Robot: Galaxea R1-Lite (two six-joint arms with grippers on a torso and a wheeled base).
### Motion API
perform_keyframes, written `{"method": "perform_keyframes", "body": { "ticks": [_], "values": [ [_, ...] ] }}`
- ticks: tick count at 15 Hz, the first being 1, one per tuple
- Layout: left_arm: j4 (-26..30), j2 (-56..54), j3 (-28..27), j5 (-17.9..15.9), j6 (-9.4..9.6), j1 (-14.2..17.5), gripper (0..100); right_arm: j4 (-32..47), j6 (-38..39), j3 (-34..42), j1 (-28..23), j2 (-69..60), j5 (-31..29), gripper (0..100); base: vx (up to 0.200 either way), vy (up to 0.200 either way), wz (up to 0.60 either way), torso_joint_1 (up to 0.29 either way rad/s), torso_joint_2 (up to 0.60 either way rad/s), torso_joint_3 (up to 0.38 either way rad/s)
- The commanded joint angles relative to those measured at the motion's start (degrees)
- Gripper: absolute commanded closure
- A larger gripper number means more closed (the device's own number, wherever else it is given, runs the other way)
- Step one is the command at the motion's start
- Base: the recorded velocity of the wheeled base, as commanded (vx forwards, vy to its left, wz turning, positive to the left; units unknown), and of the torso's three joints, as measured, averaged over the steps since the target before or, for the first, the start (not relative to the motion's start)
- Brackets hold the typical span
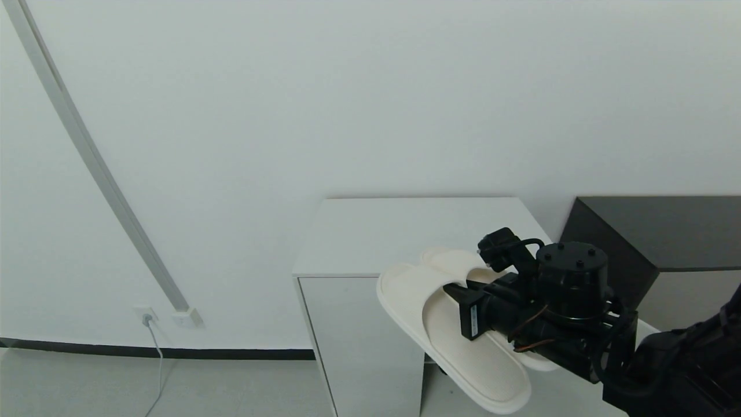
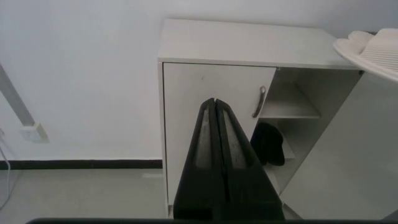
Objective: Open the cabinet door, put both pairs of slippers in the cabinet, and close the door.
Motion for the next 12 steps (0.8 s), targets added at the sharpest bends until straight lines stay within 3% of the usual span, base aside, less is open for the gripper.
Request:
{"method": "perform_keyframes", "body": {
  "ticks": [1, 8, 12],
  "values": [
    [0.0, 0.0, 0.0, 0.0, -0.02, 0.0, 100, 0.0, 0.0, 0.0, 0.0, 0.2, 0.0, 100, 0.0, -0.2, 0.0, 0.002, 0.01, 0.002],
    [0.0, 0.0, 0.0, 0.0, -0.02, 0.0, 100, -1.5, -0.1, 1.1, 0.5, 0.0, -0.1, 100, 0.0, -0.2, 0.0, 0.002, 0.0, 0.004],
    [0.0, 0.0, 0.0, 0.0, 0.07, 0.0, 100, -3.0, -0.9, 2.2, 1.2, -0.2, -1.0, 100, 0.0, 0.0, 0.0, 0.0, 0.0, 0.0]
  ]
}}
